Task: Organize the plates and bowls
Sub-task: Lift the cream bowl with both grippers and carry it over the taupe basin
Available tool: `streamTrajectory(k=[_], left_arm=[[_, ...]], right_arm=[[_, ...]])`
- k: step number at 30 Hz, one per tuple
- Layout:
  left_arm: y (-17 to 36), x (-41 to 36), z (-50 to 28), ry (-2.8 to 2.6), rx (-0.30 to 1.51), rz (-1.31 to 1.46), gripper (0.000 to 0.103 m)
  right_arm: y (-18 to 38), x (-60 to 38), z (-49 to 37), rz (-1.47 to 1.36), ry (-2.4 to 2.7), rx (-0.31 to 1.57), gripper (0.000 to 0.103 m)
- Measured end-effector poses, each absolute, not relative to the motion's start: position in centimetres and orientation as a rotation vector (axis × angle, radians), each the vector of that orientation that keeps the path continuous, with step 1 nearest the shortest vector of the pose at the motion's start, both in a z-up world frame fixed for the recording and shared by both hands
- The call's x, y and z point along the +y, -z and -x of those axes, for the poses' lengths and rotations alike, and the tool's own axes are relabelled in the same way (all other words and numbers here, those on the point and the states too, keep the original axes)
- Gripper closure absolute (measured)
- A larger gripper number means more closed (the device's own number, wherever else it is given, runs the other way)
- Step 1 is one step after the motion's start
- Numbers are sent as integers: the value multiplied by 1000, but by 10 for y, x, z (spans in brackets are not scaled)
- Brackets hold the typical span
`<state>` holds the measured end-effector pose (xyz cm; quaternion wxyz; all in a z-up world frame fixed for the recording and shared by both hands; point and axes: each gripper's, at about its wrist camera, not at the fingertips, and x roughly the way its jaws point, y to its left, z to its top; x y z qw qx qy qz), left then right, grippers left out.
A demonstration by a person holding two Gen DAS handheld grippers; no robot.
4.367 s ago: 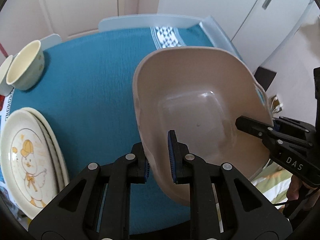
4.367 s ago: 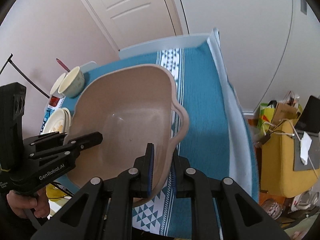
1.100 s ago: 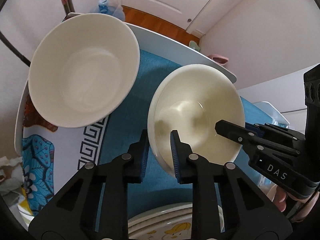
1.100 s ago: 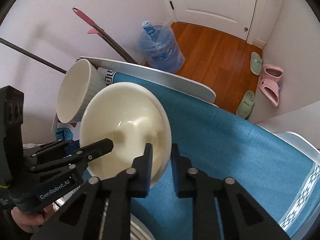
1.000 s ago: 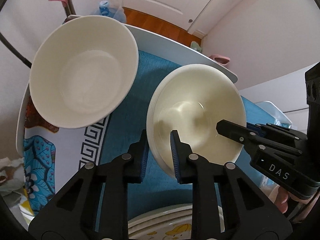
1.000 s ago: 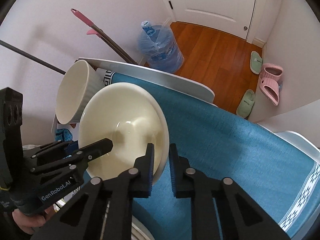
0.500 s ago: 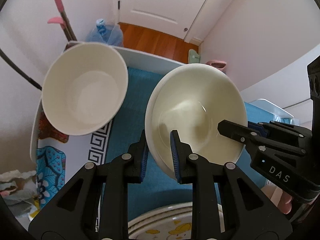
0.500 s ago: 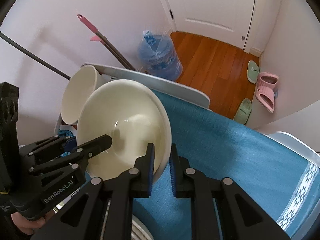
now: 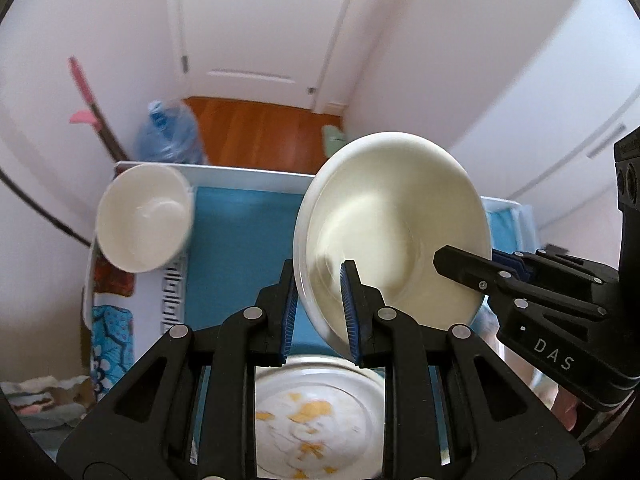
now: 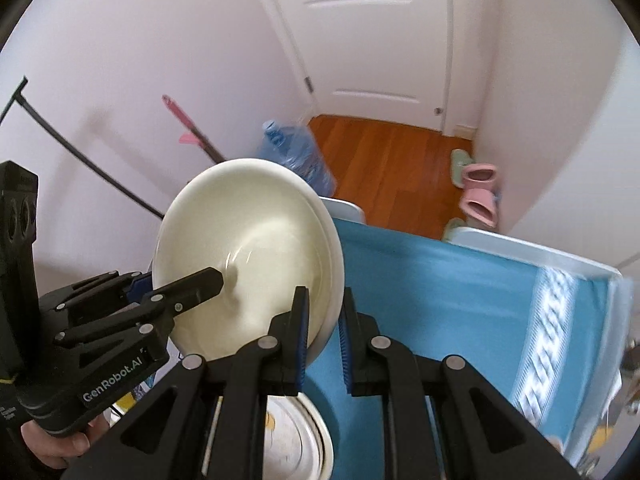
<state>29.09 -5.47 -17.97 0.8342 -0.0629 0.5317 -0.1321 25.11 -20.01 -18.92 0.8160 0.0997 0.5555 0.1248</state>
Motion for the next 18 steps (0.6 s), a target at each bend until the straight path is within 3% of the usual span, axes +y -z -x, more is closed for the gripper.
streamTrajectory(k=[8, 18], left_arm=[[154, -135, -248, 436, 1099, 56, 84], [180, -254, -191, 496, 1181, 6, 84]], right_arm=[[159, -265, -181, -255, -126, 1126, 90], [175, -360, -113, -265, -81, 1138, 90]])
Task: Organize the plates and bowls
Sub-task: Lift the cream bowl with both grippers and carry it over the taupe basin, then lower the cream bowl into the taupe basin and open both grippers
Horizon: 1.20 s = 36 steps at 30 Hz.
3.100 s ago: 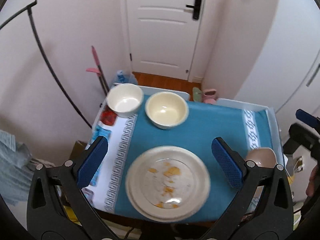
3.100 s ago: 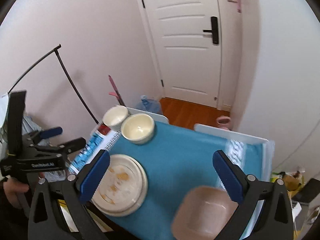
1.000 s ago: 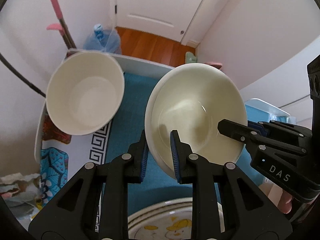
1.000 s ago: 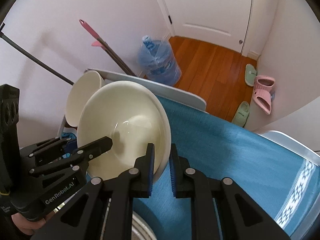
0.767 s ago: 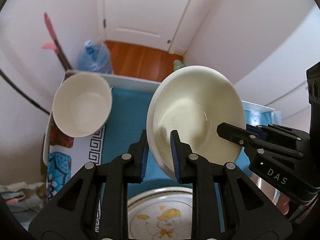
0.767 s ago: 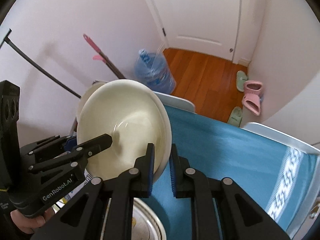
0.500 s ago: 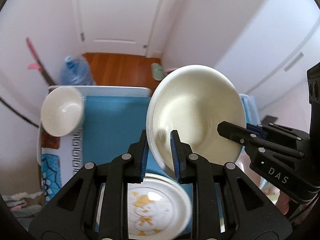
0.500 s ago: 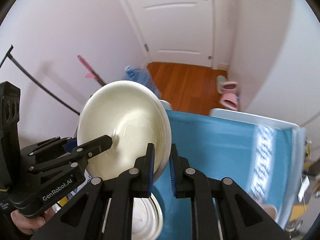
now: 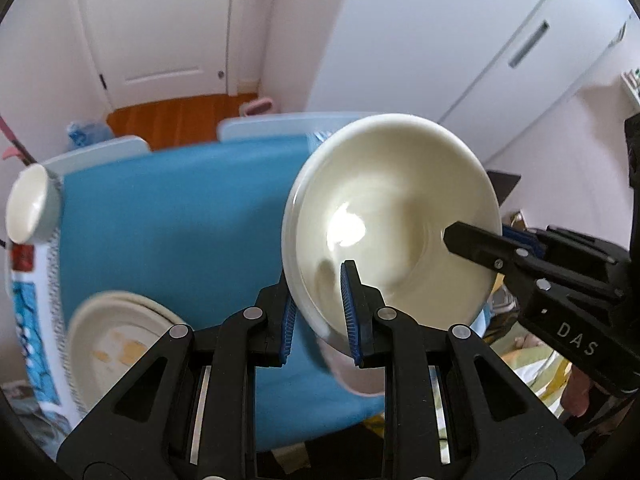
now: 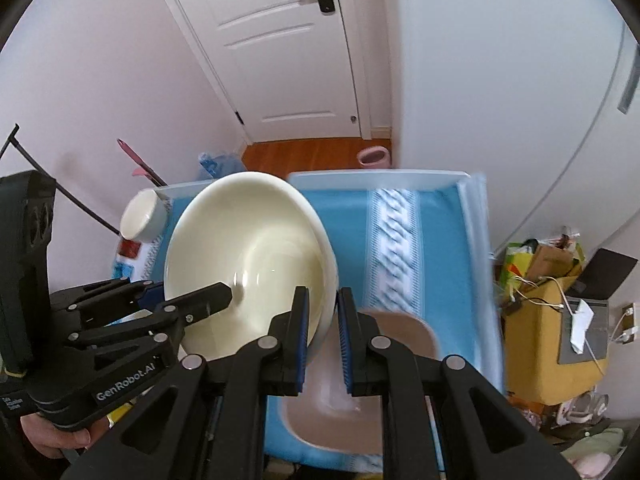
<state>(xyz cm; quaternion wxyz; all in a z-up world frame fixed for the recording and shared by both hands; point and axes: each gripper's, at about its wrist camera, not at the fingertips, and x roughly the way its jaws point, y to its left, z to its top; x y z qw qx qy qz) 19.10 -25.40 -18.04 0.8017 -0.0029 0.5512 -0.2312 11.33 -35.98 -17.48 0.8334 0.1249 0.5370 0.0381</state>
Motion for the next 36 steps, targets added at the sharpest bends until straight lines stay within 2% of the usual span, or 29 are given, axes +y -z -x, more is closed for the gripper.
streamTrajectory(k=[8, 15, 36], left_arm=[[231, -301, -161, 486, 1320, -71, 84], [269, -302, -162, 472, 1369, -164, 84], [308, -320, -172, 463, 1400, -340, 84]], right_arm=[[224, -399, -84, -326, -116, 1231, 90], [261, -398, -73, -359, -102, 1299, 90], [287, -396, -67, -349, -66, 1348, 90]])
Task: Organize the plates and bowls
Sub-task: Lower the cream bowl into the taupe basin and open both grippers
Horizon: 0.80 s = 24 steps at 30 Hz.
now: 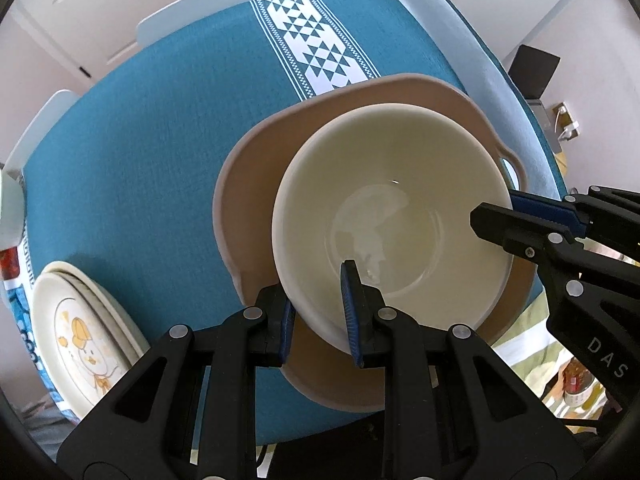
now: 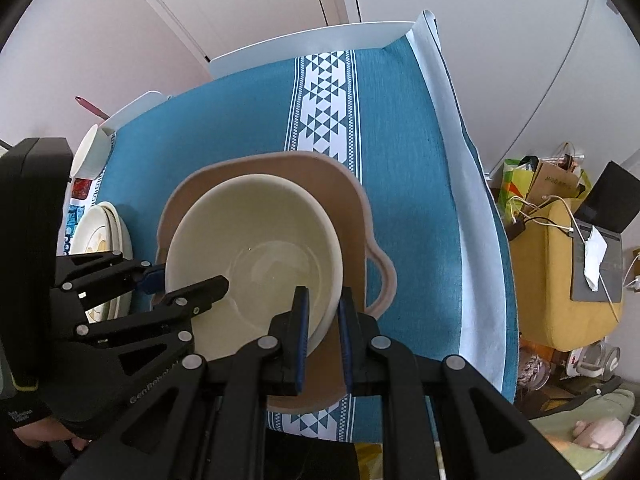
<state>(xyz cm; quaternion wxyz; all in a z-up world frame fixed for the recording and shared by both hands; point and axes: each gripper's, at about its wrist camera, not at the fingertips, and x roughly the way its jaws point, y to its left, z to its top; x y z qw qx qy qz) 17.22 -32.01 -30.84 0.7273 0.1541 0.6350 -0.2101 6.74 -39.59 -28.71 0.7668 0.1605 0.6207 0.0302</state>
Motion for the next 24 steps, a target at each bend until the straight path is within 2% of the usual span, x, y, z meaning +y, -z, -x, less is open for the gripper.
streamTrajectory(k=[12, 24], left_arm=[[303, -319, -181, 476, 1468, -286, 84], [270, -312, -184, 464, 1436, -274, 84]], right_arm=[[277, -403, -68, -369, -53, 1357, 90], [251, -417, -63, -413, -26, 1307, 90]])
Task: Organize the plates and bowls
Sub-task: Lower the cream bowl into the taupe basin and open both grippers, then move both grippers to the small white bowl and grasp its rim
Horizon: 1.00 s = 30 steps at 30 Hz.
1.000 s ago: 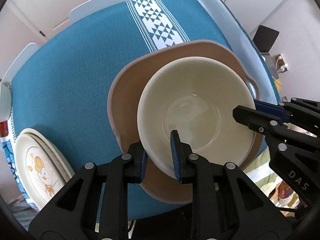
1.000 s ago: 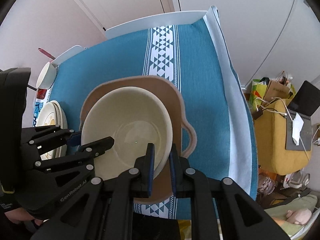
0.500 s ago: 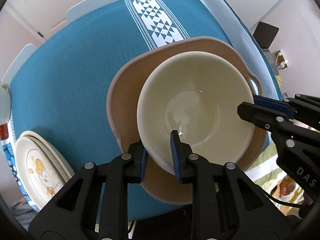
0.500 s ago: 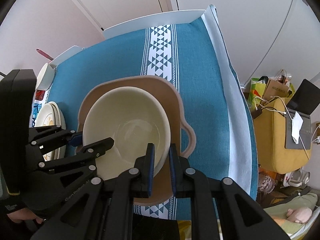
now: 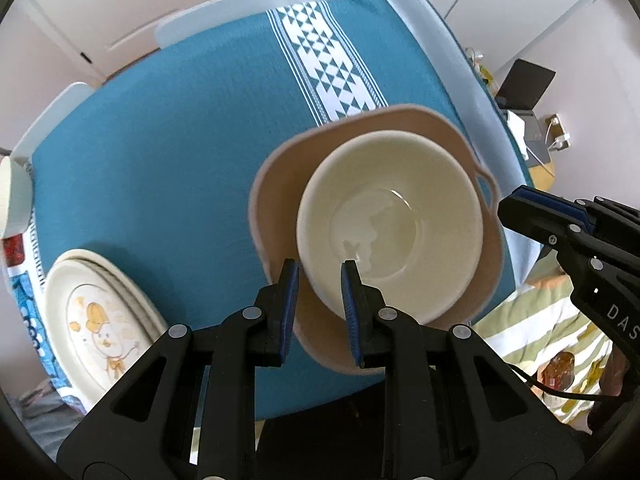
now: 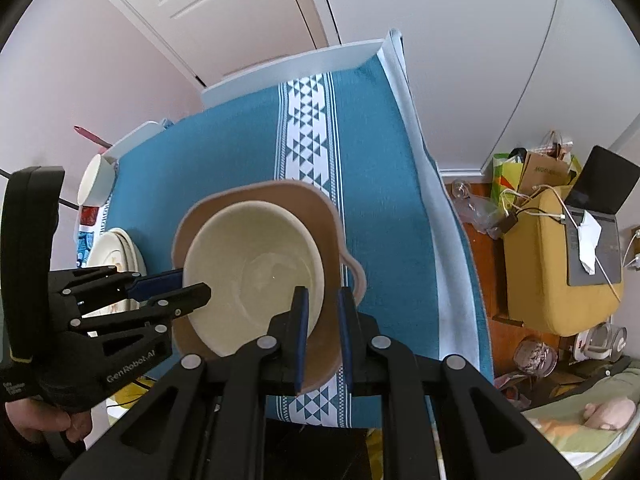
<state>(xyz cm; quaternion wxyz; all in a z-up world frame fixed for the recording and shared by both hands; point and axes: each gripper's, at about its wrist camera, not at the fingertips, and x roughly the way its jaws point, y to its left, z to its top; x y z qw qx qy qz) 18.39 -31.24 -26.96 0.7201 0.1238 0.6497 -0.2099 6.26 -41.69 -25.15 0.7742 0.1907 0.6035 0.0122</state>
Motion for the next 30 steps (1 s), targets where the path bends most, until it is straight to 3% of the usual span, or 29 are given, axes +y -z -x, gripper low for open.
streamTrajectory(k=[7, 9, 10, 11, 13, 14, 15, 19, 30], left_arm=[[207, -270, -177, 485, 1263, -85, 84], [188, -255, -174, 458, 1198, -32, 83], [180, -248, -173, 439, 1172, -15, 83], [172, -237, -171, 409, 1136, 6, 80], [161, -221, -169, 356, 1093, 37, 58], [156, -210, -166, 319, 1067, 58, 21], [152, -200, -164, 291, 1043, 73, 1], [136, -154, -149, 146, 972, 123, 0], [121, -21, -127, -199, 916, 234, 0]], right_arm=[[214, -410, -68, -398, -90, 1209, 87], [198, -405, -72, -379, -115, 1159, 61], [192, -403, -73, -376, -129, 1138, 32], [184, -401, -76, -372, -154, 1104, 14], [171, -395, -80, -353, -189, 1058, 12], [167, -391, -83, -340, -204, 1043, 12], [163, -387, -87, -329, -220, 1031, 12], [156, -366, -101, -288, -318, 1007, 1], [119, -264, -153, -113, -582, 915, 1]])
